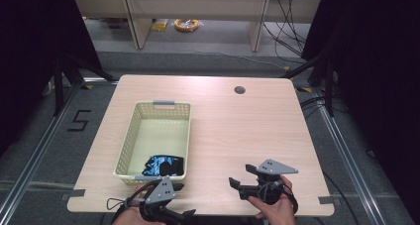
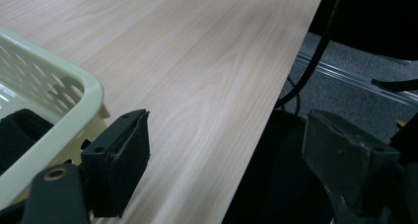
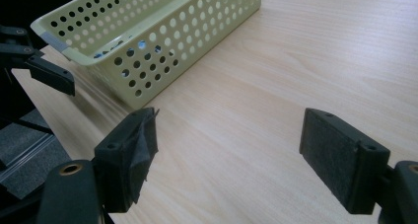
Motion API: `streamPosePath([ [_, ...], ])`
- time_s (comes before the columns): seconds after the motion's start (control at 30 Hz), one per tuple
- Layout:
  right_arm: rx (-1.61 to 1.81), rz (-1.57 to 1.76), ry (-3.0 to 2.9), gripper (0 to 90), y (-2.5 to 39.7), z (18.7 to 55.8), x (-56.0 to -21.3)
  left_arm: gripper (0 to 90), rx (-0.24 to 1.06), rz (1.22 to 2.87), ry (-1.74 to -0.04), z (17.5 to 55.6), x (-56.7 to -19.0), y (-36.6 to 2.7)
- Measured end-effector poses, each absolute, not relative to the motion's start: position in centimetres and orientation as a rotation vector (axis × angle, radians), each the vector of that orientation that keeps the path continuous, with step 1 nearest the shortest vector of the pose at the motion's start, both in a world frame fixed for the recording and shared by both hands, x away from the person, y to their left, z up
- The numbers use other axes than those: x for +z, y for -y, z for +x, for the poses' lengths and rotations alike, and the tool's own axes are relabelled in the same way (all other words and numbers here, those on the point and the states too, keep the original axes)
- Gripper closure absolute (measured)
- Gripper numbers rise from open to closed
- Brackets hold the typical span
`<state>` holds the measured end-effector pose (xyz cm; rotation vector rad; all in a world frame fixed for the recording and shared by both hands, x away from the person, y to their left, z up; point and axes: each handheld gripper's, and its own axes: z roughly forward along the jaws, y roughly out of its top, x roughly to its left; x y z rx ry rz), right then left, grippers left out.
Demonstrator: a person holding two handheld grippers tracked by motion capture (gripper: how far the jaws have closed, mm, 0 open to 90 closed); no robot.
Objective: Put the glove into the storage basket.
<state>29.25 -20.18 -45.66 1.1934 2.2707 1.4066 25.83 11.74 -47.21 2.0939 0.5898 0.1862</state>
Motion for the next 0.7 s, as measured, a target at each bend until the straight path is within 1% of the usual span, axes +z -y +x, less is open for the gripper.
streamPosePath([
  [0.13, 1.405, 1.214, -2.284, 23.3, 20.3, 28.7, -45.9, 17.3, 0.164, 2.101, -0.591, 25.8, -47.5, -11.9],
  [0.27, 1.391, 1.199, -2.3, 22.7, 20.5, 28.3, -46.5, 17.6, 0.191, 2.114, -0.56, 25.7, -47.8, -12.2],
  [0.37, 1.377, 1.177, -2.305, 22.6, 20.5, 28.2, -46.9, 17.9, 0.166, 2.106, -0.58, 25.5, -48.0, -12.3],
  [0.5, 1.392, 1.186, -2.337, 22.4, 20.3, 27.4, -46.9, 19.3, 0.181, 2.126, -0.562, 25.4, -48.3, -12.6],
  [0.53, 1.387, 1.151, -2.338, 22.3, 20.3, 27.5, -47.0, 19.5, 0.18, 2.139, -0.567, 25.3, -48.5, -12.7],
  [0.57, 1.374, 1.149, -2.347, 22.1, 20.3, 27.4, -47.0, 19.4, 0.149, 2.111, -0.606, 25.0, -48.7, -12.5],
  [0.67, 1.374, 1.144, -2.363, 20.2, 20.1, 27.2, -47.3, 19.1, 0.147, 2.123, -0.608, 24.9, -49.1, -12.5],
  [0.7, 1.37, 1.141, -2.367, 19.6, 20.1, 27.1, -47.4, 19.1, 0.167, 2.13, -0.608, 24.9, -49.2, -12.5],
])
